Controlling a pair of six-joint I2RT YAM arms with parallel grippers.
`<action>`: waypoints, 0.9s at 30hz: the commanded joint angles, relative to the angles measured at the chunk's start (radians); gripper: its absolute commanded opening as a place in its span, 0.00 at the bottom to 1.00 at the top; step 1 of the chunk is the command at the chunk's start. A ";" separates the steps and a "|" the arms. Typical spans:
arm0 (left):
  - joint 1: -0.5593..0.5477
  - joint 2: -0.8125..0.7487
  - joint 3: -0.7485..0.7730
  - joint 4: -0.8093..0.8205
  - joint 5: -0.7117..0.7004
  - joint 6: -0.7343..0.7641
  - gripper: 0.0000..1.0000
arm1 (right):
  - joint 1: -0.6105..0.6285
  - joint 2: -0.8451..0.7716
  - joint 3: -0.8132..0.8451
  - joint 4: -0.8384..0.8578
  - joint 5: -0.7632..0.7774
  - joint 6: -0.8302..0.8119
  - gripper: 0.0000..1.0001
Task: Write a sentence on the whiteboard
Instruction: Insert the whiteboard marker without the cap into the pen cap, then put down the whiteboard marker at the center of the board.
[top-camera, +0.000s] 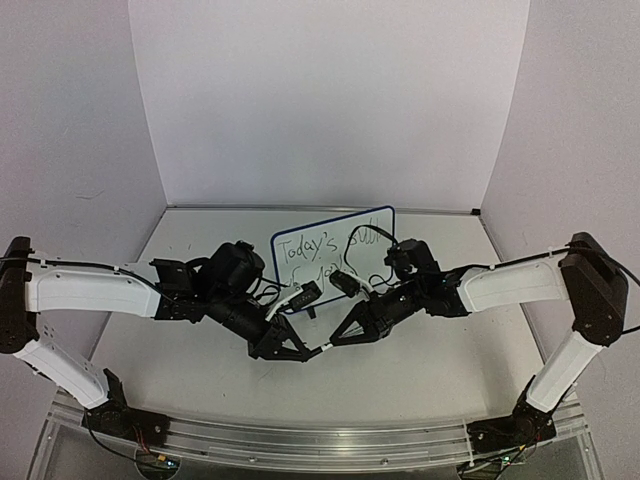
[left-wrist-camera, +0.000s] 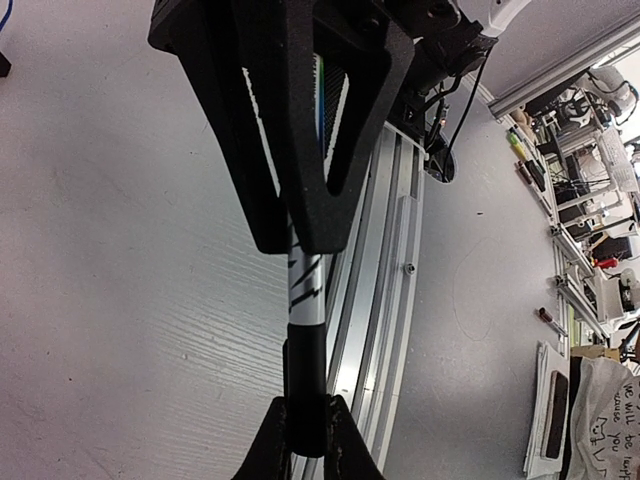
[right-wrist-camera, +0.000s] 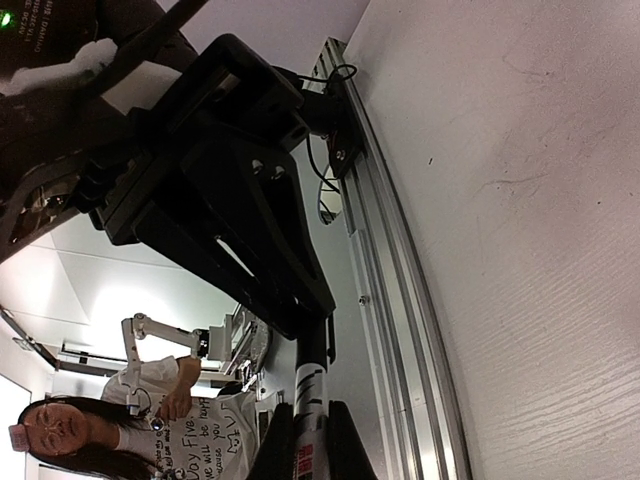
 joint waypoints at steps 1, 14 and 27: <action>-0.003 -0.002 0.098 0.368 -0.039 0.020 0.00 | 0.081 -0.001 0.045 0.085 -0.014 0.006 0.00; 0.008 -0.108 -0.027 0.128 -0.294 -0.036 0.47 | -0.081 -0.132 -0.044 -0.067 0.209 -0.056 0.00; 0.327 -0.214 -0.194 0.016 -0.554 -0.313 0.66 | -0.443 -0.168 -0.176 -0.230 0.668 -0.081 0.00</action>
